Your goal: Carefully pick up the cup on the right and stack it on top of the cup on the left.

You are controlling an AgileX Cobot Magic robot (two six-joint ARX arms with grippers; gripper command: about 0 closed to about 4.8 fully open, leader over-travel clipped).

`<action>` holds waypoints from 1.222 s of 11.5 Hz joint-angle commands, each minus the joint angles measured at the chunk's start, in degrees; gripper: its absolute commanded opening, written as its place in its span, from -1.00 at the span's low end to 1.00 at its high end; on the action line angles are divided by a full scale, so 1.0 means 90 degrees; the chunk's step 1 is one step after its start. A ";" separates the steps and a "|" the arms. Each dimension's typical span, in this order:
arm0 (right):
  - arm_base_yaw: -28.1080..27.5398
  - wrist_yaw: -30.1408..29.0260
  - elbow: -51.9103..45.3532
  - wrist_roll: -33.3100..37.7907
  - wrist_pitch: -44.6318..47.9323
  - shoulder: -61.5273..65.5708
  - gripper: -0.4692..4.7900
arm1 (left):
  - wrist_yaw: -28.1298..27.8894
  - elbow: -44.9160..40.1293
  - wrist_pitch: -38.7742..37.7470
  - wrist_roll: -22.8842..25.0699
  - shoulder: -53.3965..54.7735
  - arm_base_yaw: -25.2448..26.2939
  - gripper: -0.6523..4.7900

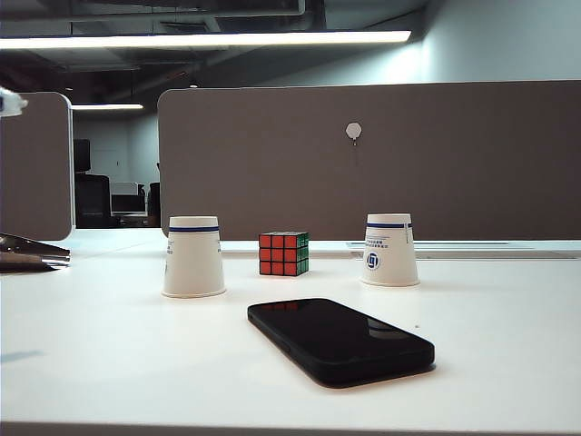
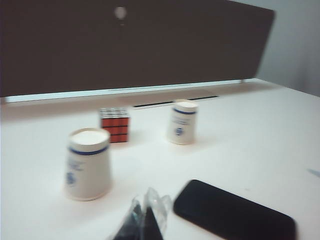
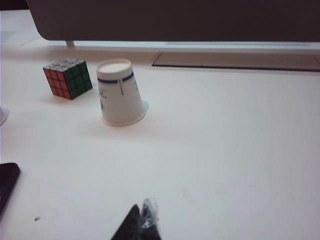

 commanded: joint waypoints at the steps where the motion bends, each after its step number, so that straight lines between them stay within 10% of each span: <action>1: -0.0002 0.0012 0.0007 0.0000 0.0406 -0.0010 -0.82 | 0.1188 0.0019 0.0267 -0.0080 0.0000 -0.0007 -0.78; 9: -0.0002 0.0010 0.0007 0.0007 0.1460 -0.0010 -0.82 | 0.2074 0.0019 0.0767 -0.0189 0.0000 -0.0007 -0.78; 10: -0.0002 0.0002 0.0007 0.0032 0.1583 -0.0010 -0.76 | 0.2076 0.0017 0.0765 -0.0189 0.0000 -0.0007 -0.78; 11: 0.0000 -0.0015 0.0080 -0.0032 0.1970 -0.0010 -0.20 | 0.2055 0.0015 0.0763 -0.0189 0.0000 -0.0007 -0.78; 14: 0.0005 -0.0134 0.0464 -0.0340 0.1989 -0.0010 -0.13 | 0.2055 0.0012 0.0763 -0.0308 0.0000 -0.0007 -0.78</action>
